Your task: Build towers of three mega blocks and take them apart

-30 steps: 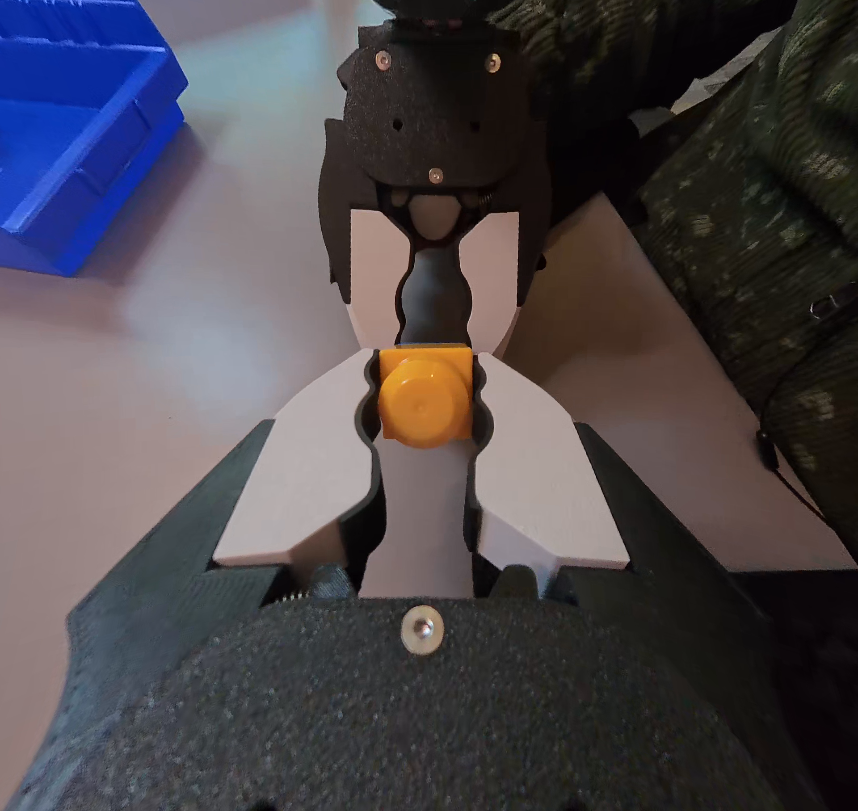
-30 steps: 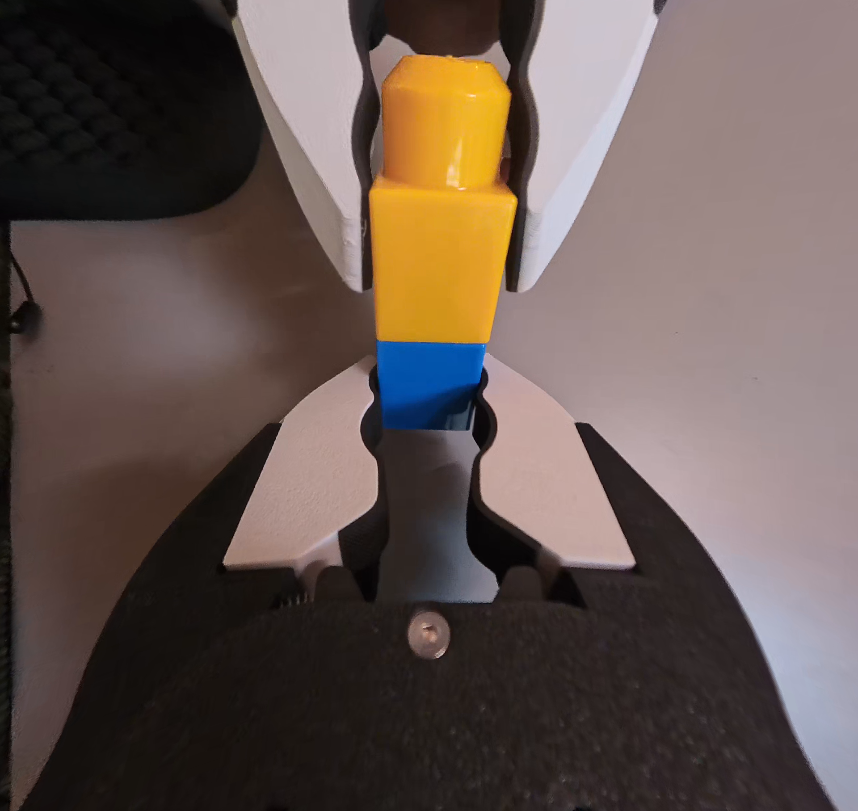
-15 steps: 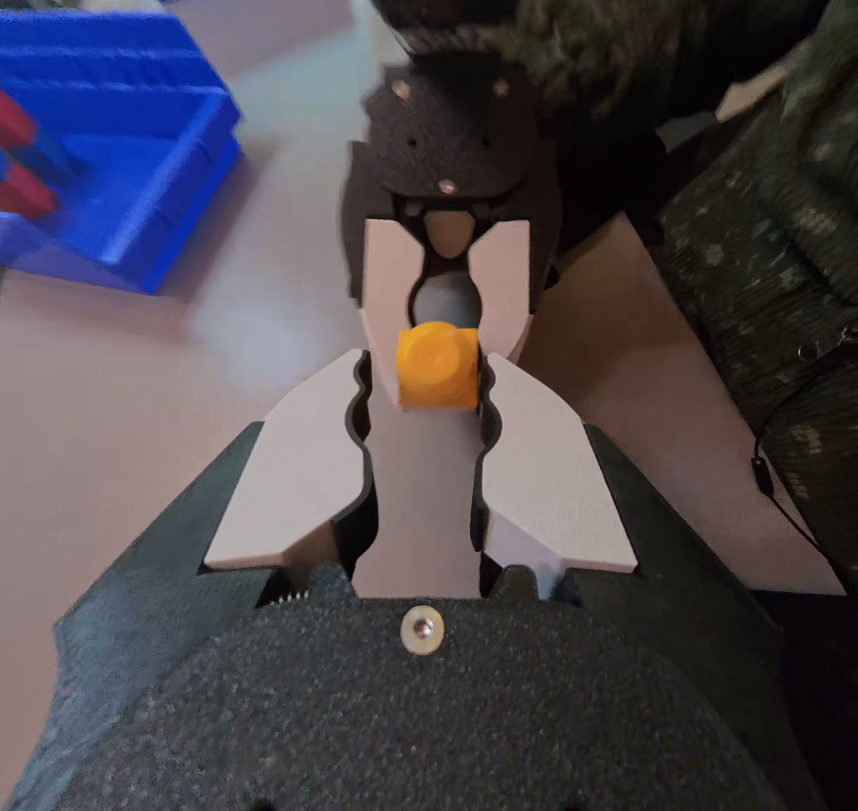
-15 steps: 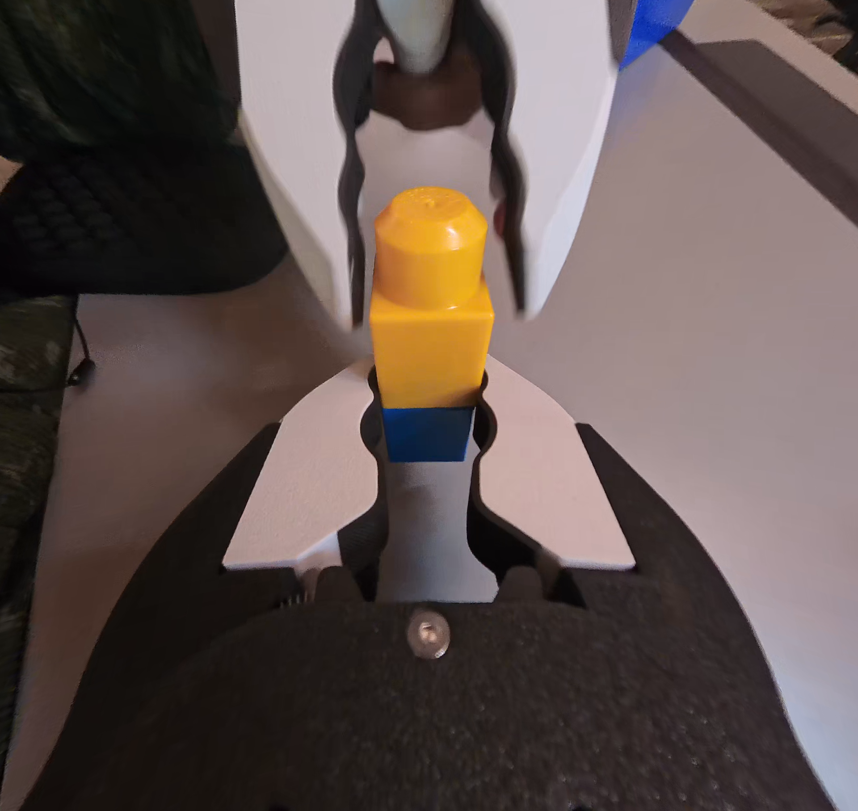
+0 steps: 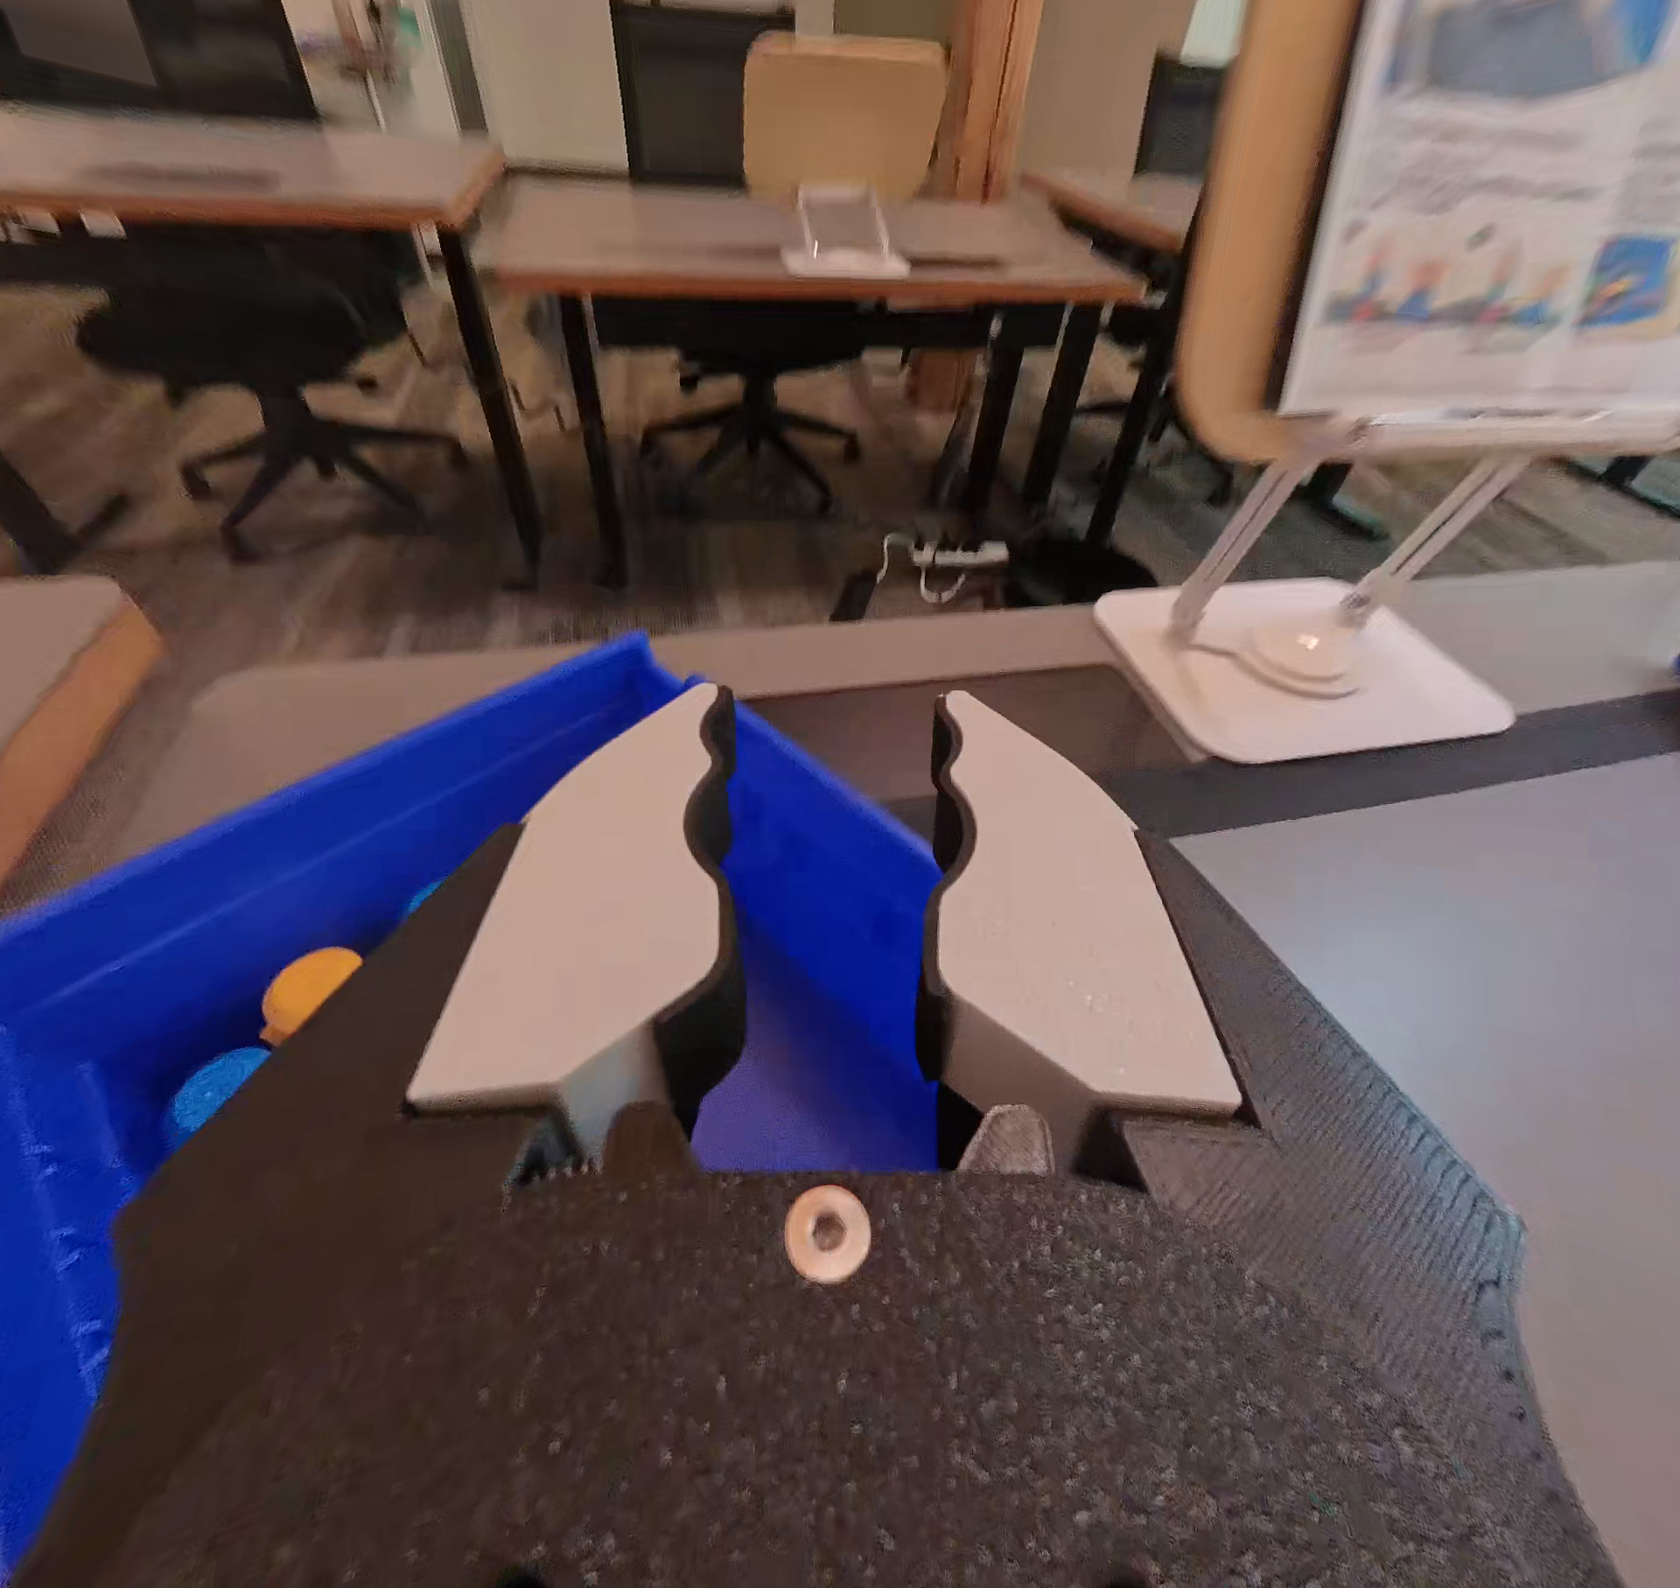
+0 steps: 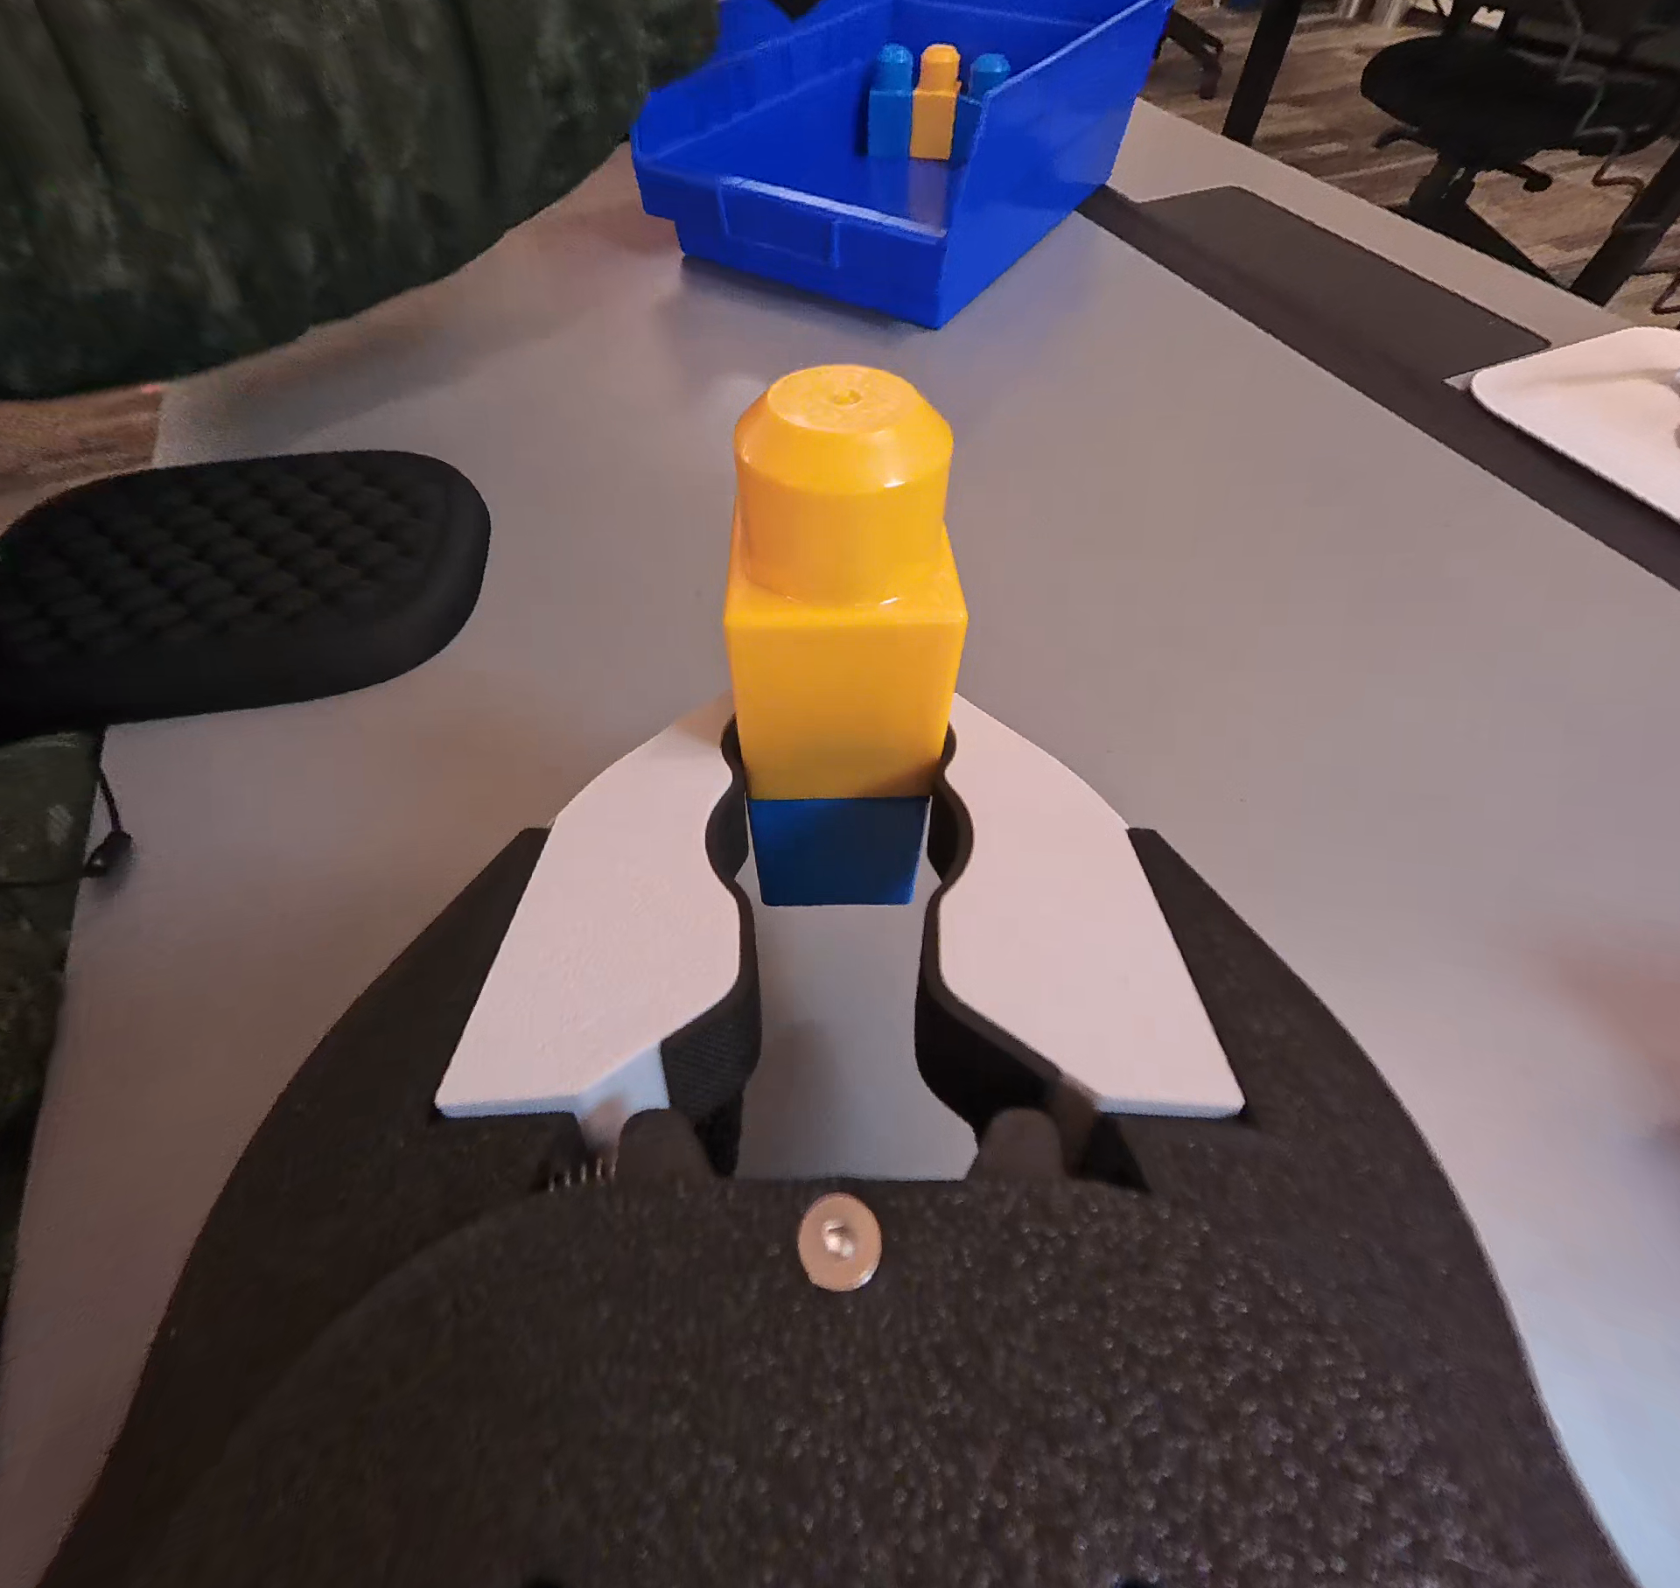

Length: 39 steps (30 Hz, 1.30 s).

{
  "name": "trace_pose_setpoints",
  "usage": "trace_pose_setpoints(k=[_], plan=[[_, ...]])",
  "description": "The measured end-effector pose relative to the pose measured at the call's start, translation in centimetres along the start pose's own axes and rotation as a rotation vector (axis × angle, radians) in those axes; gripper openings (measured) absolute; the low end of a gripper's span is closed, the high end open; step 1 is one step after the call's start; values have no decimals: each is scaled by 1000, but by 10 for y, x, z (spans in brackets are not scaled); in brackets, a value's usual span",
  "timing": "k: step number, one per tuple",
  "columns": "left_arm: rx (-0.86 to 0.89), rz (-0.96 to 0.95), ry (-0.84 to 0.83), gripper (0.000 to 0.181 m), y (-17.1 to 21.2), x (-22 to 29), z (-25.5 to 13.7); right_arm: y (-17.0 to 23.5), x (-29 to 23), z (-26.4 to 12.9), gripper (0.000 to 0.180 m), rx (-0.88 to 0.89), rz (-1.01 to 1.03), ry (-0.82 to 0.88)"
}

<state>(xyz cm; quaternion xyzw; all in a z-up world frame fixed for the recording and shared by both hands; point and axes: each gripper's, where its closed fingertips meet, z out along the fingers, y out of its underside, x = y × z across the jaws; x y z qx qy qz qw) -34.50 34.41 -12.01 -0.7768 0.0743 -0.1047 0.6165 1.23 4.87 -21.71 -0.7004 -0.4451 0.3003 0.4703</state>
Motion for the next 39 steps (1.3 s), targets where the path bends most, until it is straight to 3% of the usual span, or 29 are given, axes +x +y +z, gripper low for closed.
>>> trace_pose_setpoints(k=[4,13,17,20,23,27,29,33,35,39], plan=[[-223,92,-19,43,51,-35,37,7,-4,3,36,-23,-9,-29],[-687,369,-14,61,123,-69,70,21,-7,9,36,-64,36,-110],[-717,387,-12,61,142,-73,88,25,-8,11,36,-75,52,-134],[-671,434,-50,39,141,-74,98,27,-8,13,36,-80,66,-143],[-668,458,-35,38,133,-69,92,28,-8,13,37,-83,69,-143],[-540,423,-29,39,67,-56,68,29,-7,13,36,-98,80,-137],[-432,400,83,38,22,-19,50,30,-8,13,37,-113,94,-142],[-314,468,568,38,-21,127,-18,31,-12,15,37,-135,98,-150],[-308,513,819,38,-11,206,-65,32,-13,16,37,-153,90,-146],[-360,630,1177,37,50,327,-143,34,-18,16,37,-180,87,-143]])
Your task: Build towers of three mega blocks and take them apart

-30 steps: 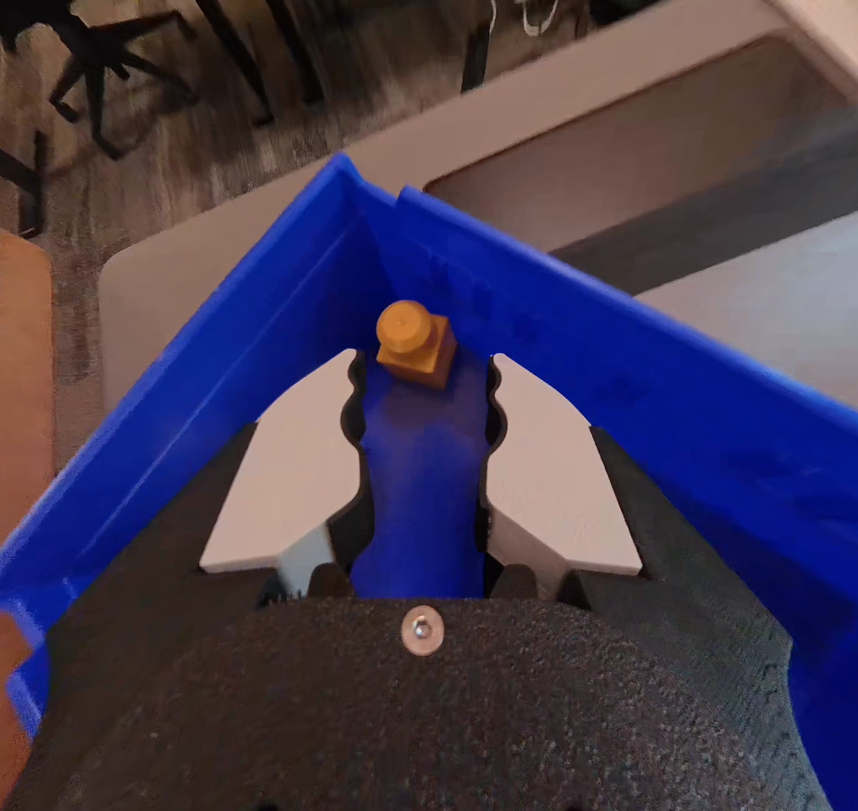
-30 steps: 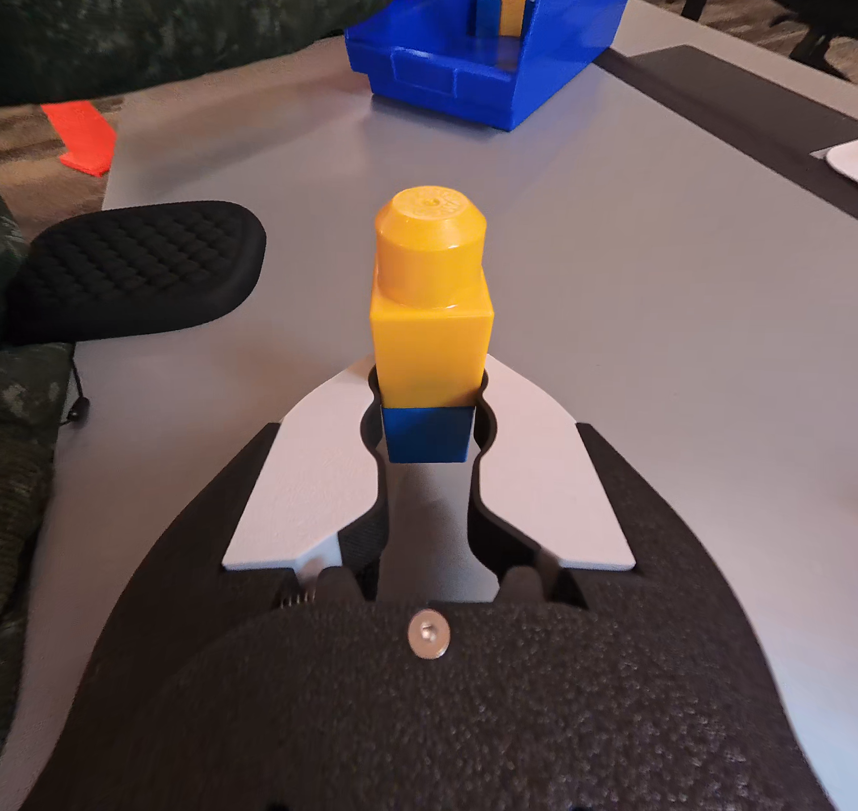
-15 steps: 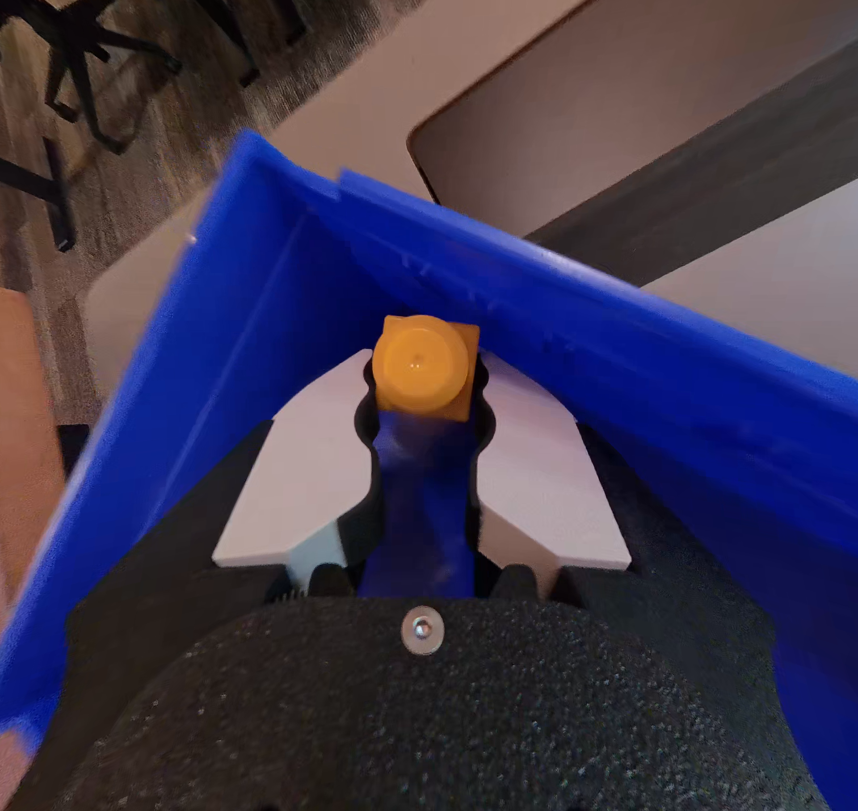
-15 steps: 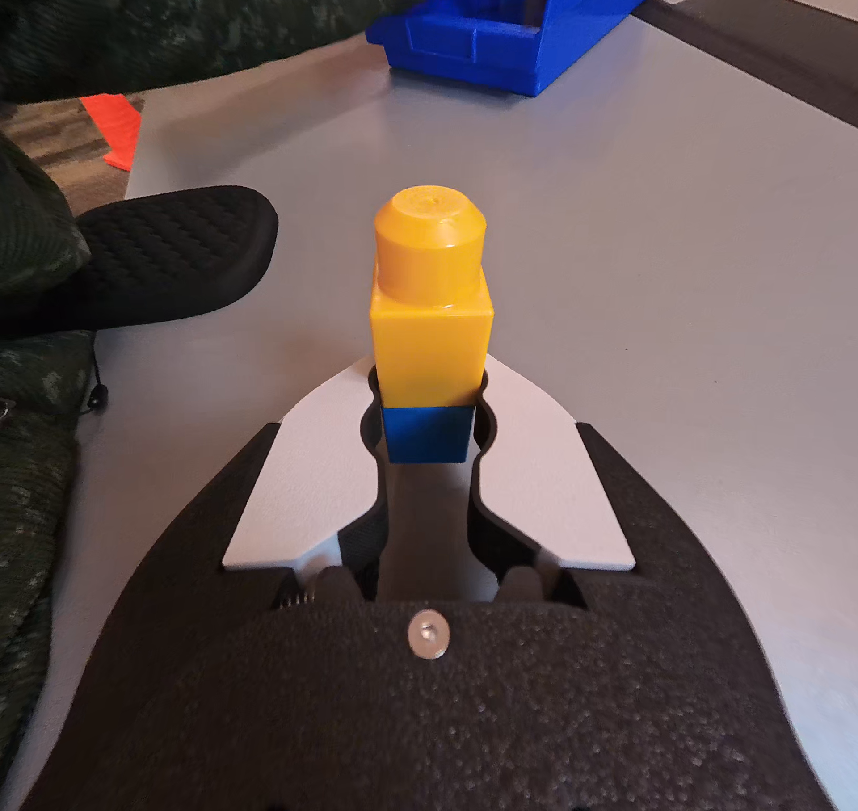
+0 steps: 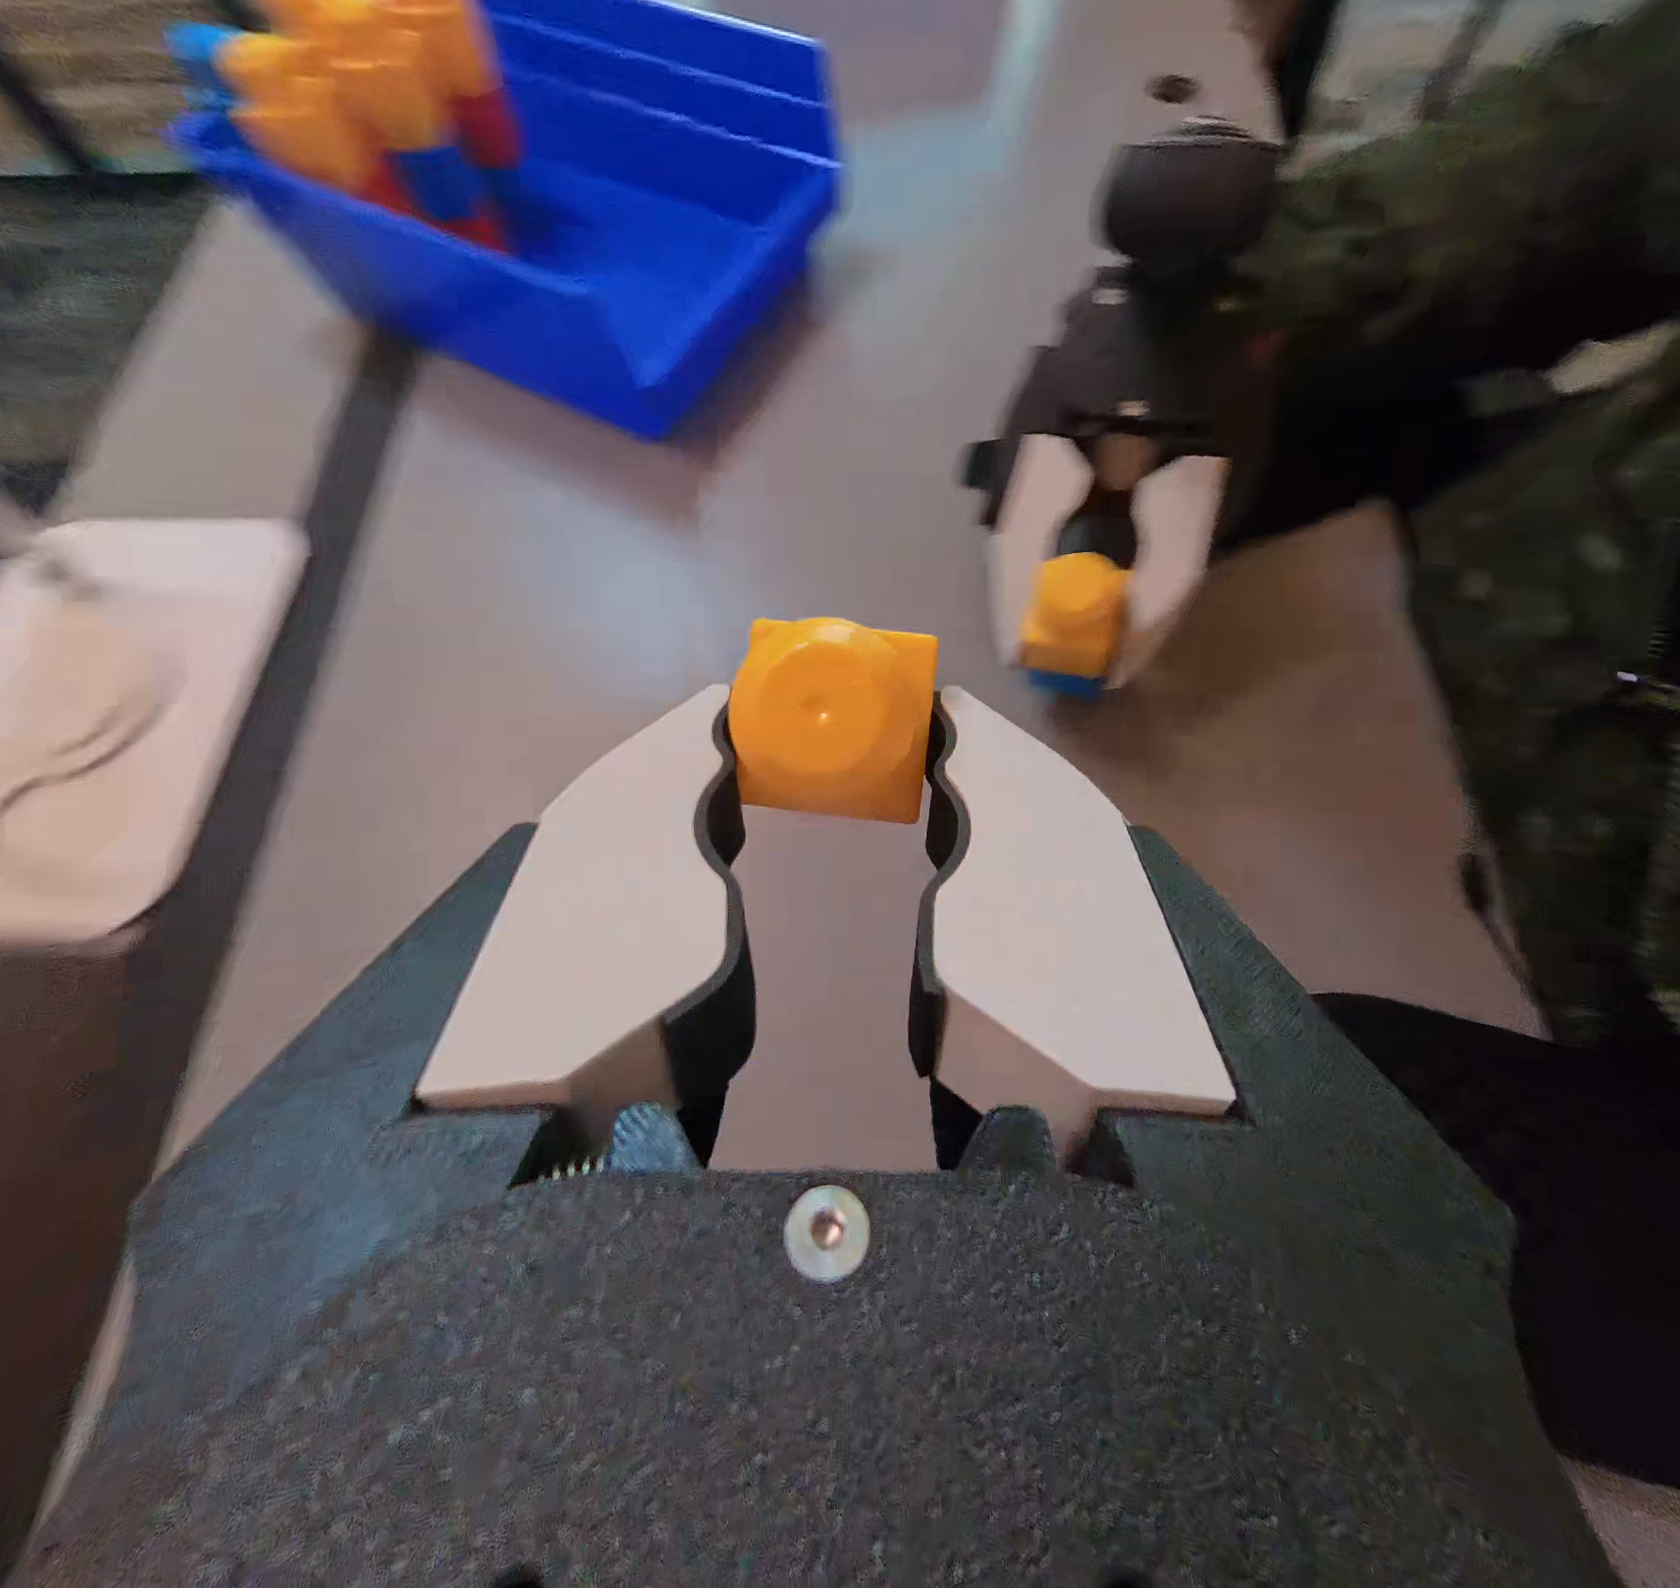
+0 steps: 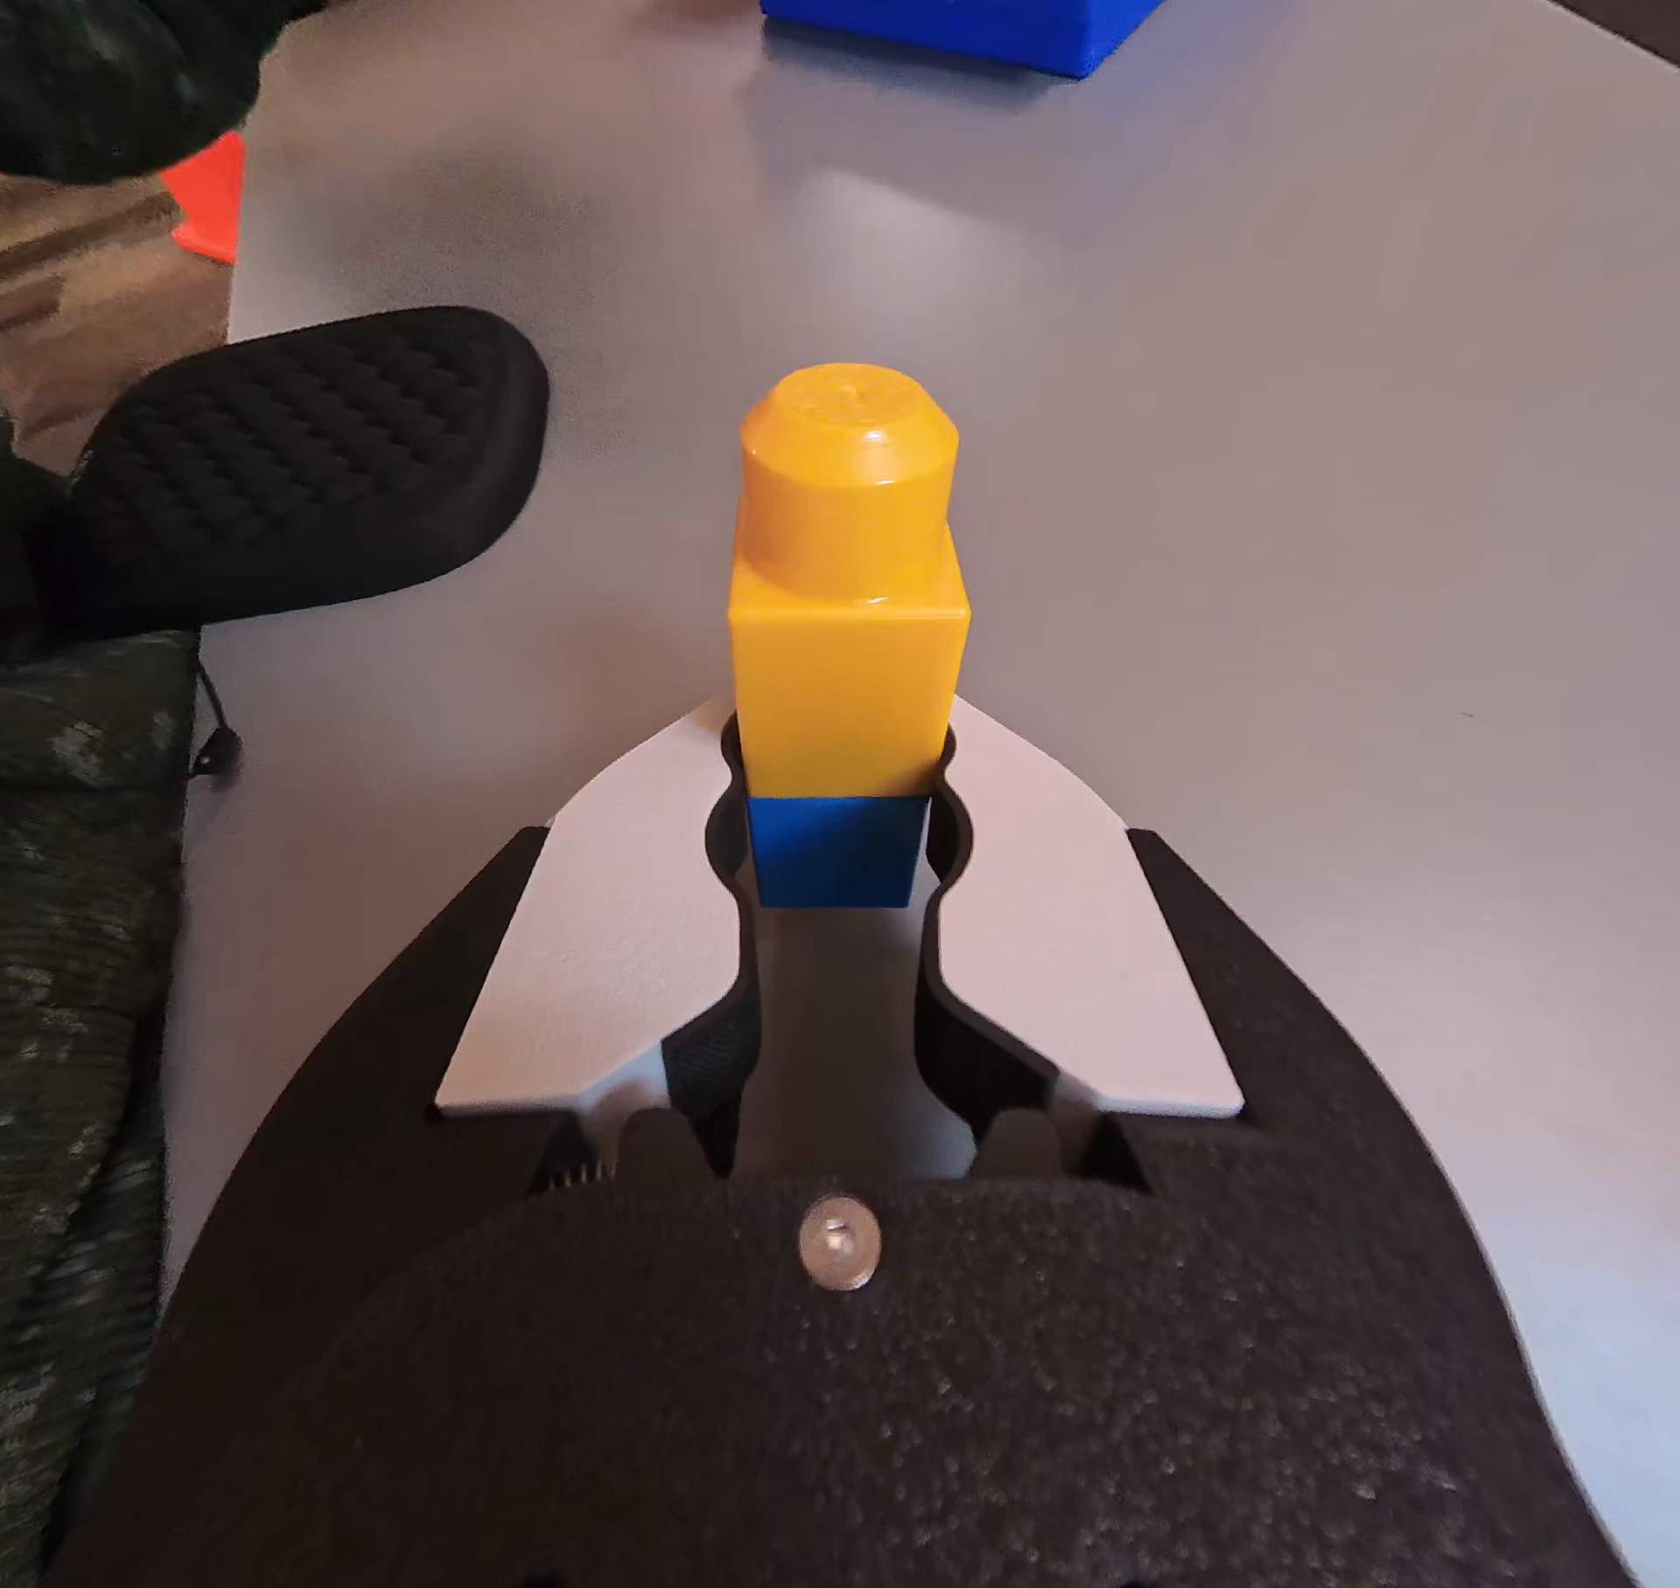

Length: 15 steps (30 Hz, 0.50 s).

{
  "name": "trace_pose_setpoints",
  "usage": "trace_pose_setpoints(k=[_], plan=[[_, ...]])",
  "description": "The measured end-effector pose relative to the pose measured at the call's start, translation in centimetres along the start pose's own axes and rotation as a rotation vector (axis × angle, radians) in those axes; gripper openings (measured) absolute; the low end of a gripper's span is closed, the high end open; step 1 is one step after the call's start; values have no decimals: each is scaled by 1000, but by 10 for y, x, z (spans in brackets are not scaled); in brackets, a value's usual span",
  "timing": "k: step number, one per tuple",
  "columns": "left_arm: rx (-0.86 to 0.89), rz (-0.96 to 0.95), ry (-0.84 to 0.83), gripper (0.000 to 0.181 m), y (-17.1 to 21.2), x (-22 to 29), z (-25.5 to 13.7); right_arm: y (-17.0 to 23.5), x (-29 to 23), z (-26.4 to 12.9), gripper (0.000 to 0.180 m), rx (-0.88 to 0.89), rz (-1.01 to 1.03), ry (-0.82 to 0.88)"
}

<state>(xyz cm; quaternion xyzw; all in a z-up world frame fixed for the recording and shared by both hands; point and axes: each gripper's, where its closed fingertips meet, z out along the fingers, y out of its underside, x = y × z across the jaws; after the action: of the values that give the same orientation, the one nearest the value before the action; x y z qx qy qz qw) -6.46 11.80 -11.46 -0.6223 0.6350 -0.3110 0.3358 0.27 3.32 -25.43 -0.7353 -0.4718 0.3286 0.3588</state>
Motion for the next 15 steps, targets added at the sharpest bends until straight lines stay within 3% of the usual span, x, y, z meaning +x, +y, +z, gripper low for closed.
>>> trace_pose_setpoints(k=[3,6,15], plan=[[-27,73,160,38,-2,59,55,0,-2,1,37,-9,-15,12],[-22,72,211,38,-2,81,86,-4,-2,-1,37,7,-32,36],[-108,70,254,37,15,90,111,3,1,0,36,-57,-114,108]])
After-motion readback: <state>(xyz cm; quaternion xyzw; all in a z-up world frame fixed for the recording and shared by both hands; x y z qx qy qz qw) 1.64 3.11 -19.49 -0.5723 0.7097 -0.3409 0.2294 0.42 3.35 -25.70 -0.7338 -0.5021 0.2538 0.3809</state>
